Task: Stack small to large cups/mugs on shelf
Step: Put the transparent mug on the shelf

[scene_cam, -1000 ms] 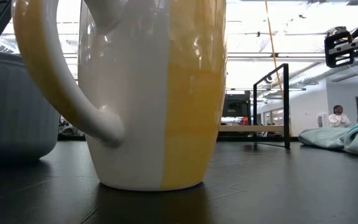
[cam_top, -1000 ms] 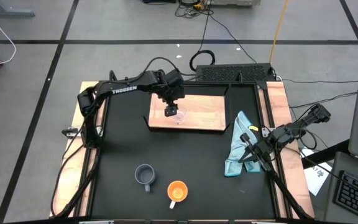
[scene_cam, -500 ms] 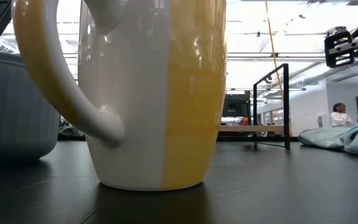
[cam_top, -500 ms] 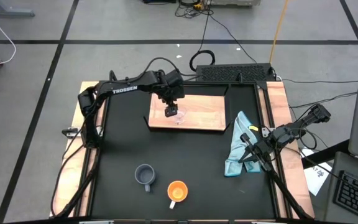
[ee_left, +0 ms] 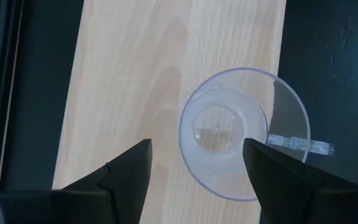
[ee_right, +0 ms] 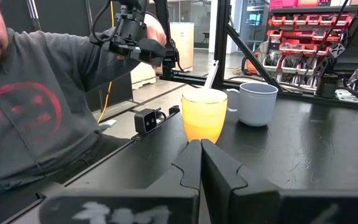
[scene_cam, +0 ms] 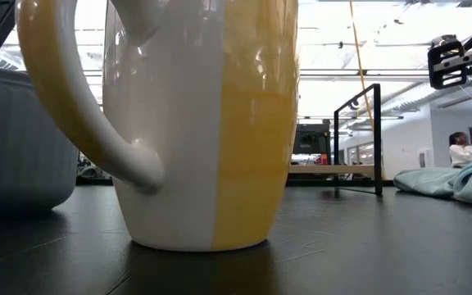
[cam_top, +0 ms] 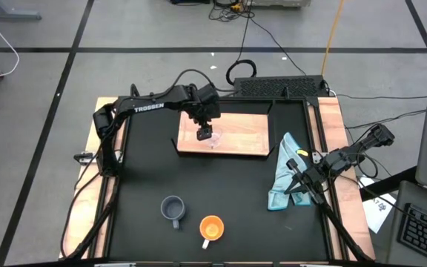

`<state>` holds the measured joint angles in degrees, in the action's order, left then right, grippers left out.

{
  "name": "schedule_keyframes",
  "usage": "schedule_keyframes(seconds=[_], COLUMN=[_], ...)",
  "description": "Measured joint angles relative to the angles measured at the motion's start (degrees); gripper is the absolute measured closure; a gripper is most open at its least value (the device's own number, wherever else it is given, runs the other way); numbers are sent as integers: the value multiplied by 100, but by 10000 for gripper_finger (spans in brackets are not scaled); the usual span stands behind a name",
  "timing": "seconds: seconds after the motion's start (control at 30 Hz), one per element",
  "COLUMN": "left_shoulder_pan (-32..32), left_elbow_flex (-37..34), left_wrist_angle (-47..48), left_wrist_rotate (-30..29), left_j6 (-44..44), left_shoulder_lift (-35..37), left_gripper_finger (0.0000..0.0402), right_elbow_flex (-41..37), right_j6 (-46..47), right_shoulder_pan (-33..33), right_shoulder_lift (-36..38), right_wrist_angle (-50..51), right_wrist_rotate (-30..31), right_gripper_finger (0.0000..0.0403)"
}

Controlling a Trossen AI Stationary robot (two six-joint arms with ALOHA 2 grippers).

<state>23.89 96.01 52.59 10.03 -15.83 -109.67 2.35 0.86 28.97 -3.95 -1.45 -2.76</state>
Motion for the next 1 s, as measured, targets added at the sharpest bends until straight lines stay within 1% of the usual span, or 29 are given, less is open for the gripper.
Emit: schedule_keyframes(seconds=[0.27, 0.5, 0.8, 1.0], left_shoulder_pan=[1, 1, 8, 36], left_elbow_flex=[0, 0, -9, -9], left_wrist_angle=[-149, -294, -349, -340], left_wrist_rotate=[-255, -256, -253, -252], left_j6=[-108, -164, -235, -320], left_shoulder_lift=[2, -8, -281, -284], left_gripper_finger=[147, 147, 147, 147], right_elbow_flex=[0, 0, 0, 0], right_j6=[0, 0, 15, 59], right_shoulder_pan=[0, 0, 2, 1], right_shoulder_lift=[0, 0, -13, -33], right_wrist_angle=[2, 2, 4, 5], right_wrist_rotate=[0, 0, -5, -17], right_gripper_finger=[403, 403, 403, 403])
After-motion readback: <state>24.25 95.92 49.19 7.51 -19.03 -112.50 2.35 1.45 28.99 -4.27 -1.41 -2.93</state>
